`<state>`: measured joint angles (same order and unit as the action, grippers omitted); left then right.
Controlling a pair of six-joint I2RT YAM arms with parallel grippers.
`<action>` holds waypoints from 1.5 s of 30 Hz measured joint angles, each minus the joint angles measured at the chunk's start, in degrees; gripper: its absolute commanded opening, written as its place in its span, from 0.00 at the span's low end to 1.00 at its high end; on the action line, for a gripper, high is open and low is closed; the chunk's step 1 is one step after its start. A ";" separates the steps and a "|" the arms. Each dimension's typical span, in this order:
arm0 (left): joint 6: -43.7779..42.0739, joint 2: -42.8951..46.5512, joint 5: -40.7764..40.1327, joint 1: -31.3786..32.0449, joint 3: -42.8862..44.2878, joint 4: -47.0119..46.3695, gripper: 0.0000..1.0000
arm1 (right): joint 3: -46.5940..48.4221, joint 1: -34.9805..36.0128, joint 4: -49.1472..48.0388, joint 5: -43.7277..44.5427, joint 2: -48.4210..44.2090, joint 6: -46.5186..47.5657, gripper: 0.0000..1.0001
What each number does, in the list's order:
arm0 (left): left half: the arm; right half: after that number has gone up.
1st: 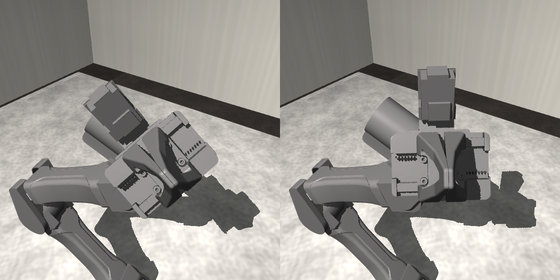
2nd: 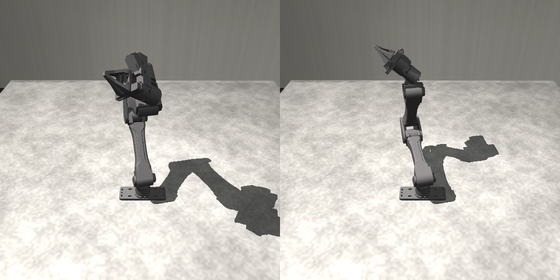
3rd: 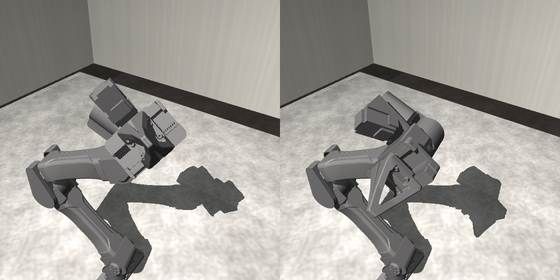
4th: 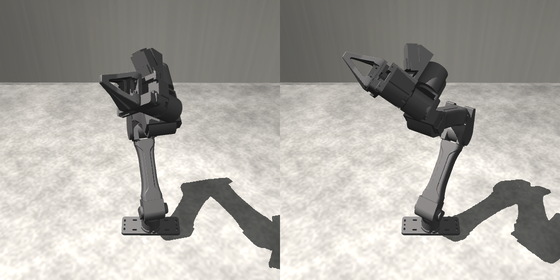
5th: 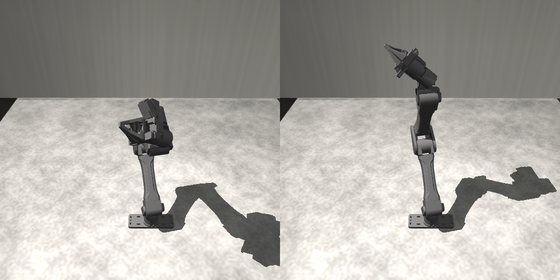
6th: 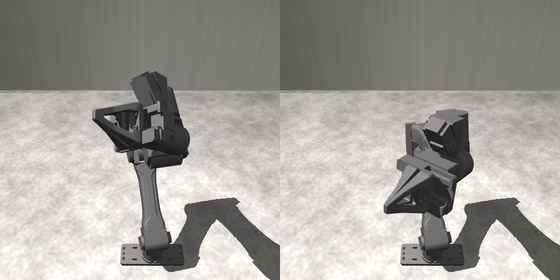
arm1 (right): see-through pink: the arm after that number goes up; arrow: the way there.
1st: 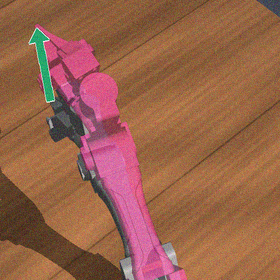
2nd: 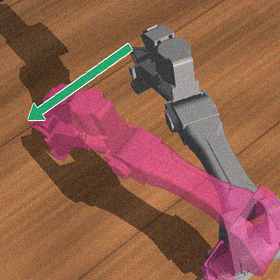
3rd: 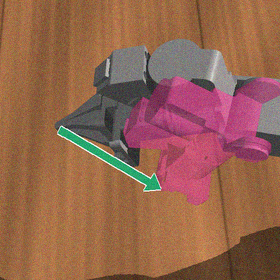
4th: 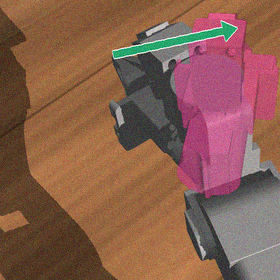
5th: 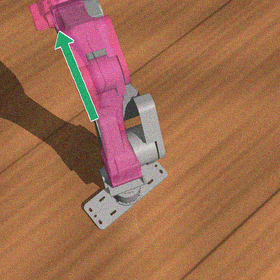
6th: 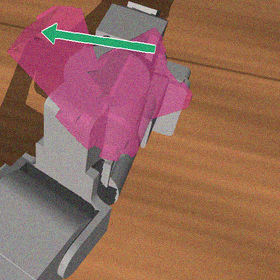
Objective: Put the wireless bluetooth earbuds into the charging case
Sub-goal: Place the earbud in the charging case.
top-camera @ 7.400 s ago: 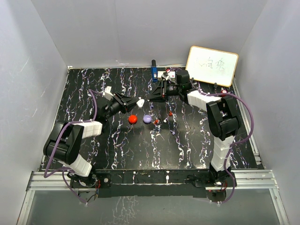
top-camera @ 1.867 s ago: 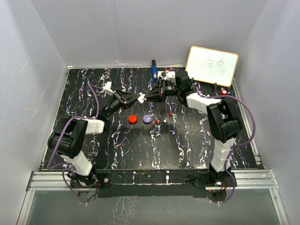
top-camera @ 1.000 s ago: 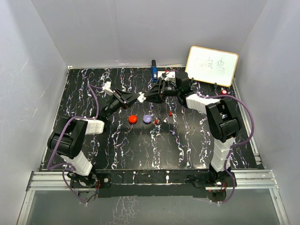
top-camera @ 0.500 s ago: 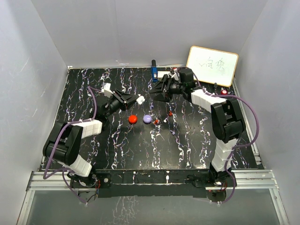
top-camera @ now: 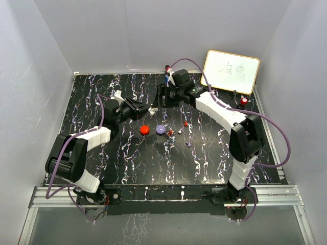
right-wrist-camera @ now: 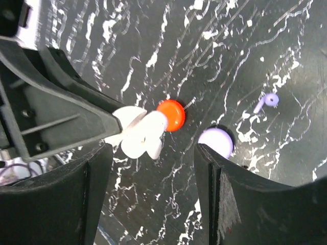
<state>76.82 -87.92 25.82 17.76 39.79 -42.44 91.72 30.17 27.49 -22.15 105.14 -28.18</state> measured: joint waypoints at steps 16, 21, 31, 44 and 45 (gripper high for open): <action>0.79 -0.74 0.15 0.00 0.00 -1.01 0.00 | 0.00 2.43 7.23 9.99 -1.66 5.68 0.59; 0.79 -0.83 0.26 0.00 0.00 -1.14 0.00 | 0.00 2.45 7.72 10.21 -1.66 5.81 0.59; 0.79 -0.83 0.33 0.00 0.00 -1.20 0.00 | 0.00 3.26 8.55 10.01 -1.66 5.84 0.58; 0.79 -0.83 0.55 0.00 0.00 -1.20 0.00 | 0.00 4.00 8.52 10.10 -1.66 5.84 0.57; 0.79 -0.83 0.57 0.00 0.00 -1.20 0.00 | 0.00 4.00 8.52 10.23 -1.66 5.84 0.57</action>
<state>77.60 -88.75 26.39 17.76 39.79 -43.64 91.72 34.17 36.01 -11.92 103.48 -22.35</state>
